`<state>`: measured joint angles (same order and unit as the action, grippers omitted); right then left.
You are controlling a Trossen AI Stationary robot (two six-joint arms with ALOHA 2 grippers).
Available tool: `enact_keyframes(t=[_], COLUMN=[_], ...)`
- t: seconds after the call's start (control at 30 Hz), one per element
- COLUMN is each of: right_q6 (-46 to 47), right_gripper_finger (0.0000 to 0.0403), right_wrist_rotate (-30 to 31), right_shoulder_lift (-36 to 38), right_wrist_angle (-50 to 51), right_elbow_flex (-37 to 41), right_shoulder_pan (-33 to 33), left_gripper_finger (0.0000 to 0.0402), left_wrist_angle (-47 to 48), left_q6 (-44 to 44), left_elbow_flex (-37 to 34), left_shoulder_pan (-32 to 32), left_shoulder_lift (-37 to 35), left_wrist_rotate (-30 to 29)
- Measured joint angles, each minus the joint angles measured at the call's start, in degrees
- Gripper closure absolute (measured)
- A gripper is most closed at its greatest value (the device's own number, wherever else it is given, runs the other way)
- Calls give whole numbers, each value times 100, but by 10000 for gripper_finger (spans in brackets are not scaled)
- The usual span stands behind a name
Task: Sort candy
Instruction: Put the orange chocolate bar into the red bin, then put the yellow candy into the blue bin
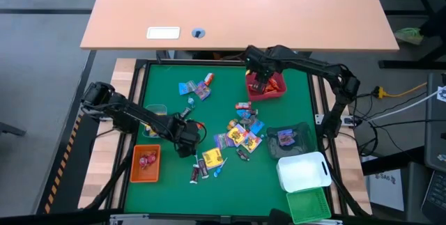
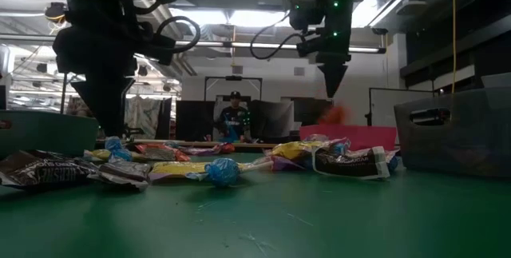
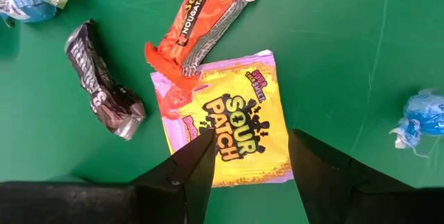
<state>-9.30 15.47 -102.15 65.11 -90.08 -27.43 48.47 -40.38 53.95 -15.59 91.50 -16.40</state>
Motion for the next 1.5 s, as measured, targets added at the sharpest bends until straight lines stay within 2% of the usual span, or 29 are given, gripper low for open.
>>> enact_keyframes(t=[0.2, 0.37, 0.5, 0.67, 0.93, 1.07, 1.2, 1.37, 1.5], right_q6=[0, 1, 17, 248, 345, 350, 350, 350, 350], right_gripper_finger=[171, 140, 135, 134, 134, 134, 134, 134, 134], right_wrist_rotate=[-5, -271, -659, -1191, -1380, -1642, -2131, -2213, -2211], right_shoulder_lift=[0, 0, -1, -2, -4, -4, -5, -7, -7], right_wrist_angle=[-12, -32, -38, -47, -47, -49, -67, -82, -106], right_elbow_flex=[1, 2, 2, 2, 2, 2, 2, 2, 2], right_shoulder_pan=[1, 1, 3, 8, 8, 9, 111, 607, 1146], left_gripper_finger=[231, 231, 231, 231, 236, 264, 314, 380, 393], left_wrist_angle=[0, -9, -141, -905, -1383, -1384, -1470, -1490, -1386], left_q6=[-3, 0, 0, 0, -148, -147, -147, -147, -92], left_elbow_flex=[0, 0, -40, -528, -1085, -1108, -1119, -1045, -890], left_shoulder_pan=[0, 0, 0, 11, 118, 118, 118, 118, 125], left_shoulder_lift=[0, 0, 0, 0, -33, -26, -19, -11, 7], left_wrist_rotate=[-79, -135, -146, -123, -131, -142, -146, -148, -120])
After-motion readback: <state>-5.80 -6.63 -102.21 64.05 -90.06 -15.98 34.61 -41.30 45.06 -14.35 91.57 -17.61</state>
